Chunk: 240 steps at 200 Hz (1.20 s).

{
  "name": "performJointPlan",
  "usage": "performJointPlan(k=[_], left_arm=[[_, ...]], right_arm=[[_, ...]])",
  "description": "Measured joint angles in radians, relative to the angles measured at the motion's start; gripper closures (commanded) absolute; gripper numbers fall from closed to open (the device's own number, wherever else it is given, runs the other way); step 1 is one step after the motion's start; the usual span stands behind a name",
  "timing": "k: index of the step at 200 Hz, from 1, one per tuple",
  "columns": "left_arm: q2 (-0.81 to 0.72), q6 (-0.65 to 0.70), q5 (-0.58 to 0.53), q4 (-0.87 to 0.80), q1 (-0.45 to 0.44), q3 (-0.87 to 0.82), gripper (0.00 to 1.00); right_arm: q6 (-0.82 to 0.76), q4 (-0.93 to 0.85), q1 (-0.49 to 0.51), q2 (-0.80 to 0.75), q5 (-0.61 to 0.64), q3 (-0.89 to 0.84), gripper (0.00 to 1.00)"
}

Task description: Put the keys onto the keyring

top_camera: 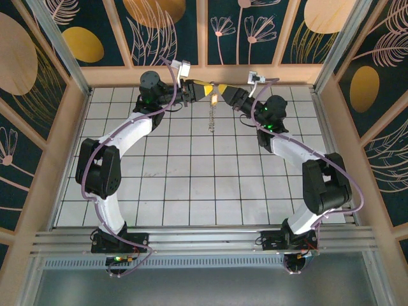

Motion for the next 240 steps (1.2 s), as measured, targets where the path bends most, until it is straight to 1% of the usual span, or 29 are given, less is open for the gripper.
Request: performJointPlan(k=[26, 49, 70, 127, 170, 218, 231, 240], left_arm=[[0.0, 0.0, 0.0, 0.0, 0.0, 0.0, 1.0], [0.0, 0.0, 0.0, 0.0, 0.0, 0.0, 1.0], [0.0, 0.0, 0.0, 0.0, 0.0, 0.0, 1.0], [0.0, 0.0, 0.003, 0.0, 0.0, 0.0, 1.0], [0.0, 0.0, 0.003, 0.0, 0.0, 0.0, 1.0], [0.0, 0.001, 0.003, -0.002, 0.001, 0.0, 1.0], [0.0, 0.002, 0.003, -0.004, 0.001, 0.0, 1.0], [0.0, 0.002, 0.003, -0.006, 0.001, 0.0, 1.0]], right_arm=[[0.007, 0.012, 0.01, 0.022, 0.0, 0.019, 0.7], [0.011, 0.02, 0.013, 0.041, -0.001, 0.03, 0.75], [0.019, 0.023, 0.014, 0.051, -0.002, 0.037, 0.76], [0.022, 0.029, 0.027, 0.059, -0.01, 0.063, 0.77], [0.022, 0.031, 0.032, 0.068, -0.009, 0.07, 0.85], [0.022, 0.031, 0.032, 0.069, -0.009, 0.07, 0.84], [0.022, 0.032, 0.032, 0.069, -0.009, 0.069, 0.85], [0.022, 0.034, 0.031, 0.069, -0.009, 0.067, 0.87]])
